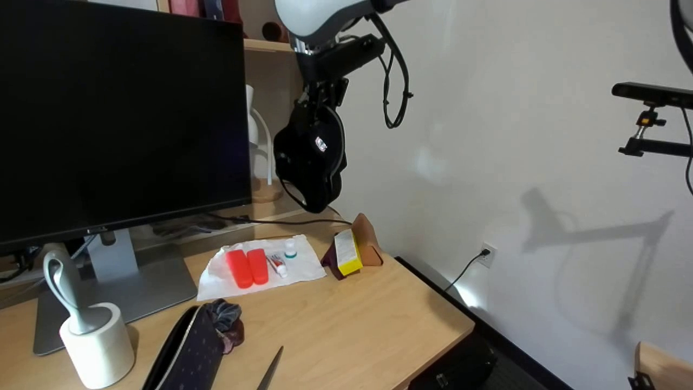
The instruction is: Move the cap forward on the desk
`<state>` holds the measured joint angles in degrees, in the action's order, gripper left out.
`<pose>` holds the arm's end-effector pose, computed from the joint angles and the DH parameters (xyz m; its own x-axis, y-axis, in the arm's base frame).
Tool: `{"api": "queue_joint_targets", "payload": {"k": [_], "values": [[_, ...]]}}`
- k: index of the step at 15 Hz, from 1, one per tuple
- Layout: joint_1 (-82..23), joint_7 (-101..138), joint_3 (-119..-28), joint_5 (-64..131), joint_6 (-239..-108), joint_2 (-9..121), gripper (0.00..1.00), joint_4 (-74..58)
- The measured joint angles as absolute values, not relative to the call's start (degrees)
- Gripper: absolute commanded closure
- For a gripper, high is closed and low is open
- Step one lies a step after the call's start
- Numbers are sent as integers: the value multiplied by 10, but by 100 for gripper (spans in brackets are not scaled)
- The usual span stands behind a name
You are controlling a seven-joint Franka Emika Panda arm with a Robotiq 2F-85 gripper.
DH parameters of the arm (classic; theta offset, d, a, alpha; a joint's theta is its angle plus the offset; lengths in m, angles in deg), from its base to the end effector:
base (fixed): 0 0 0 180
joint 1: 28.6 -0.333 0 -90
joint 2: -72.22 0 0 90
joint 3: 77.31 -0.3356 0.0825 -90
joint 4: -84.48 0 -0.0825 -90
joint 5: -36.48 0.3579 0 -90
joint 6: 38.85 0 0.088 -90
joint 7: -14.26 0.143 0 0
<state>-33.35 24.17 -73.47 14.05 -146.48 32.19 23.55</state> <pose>0.7524 -0.0140 0.4287 0.9872 -0.0073 0.1596 -0.0702 -0.9171 0.3925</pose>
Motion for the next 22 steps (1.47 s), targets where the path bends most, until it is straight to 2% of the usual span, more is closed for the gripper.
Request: {"api": "queue_joint_targets", "payload": {"k": [1, 10, 22], "values": [[-334, 242, -735, 146, -1465, 308, 89, 250], [-334, 240, -726, 147, -1464, 282, 92, 264], [-337, 237, -667, 101, -1466, 151, 92, 403]]}}
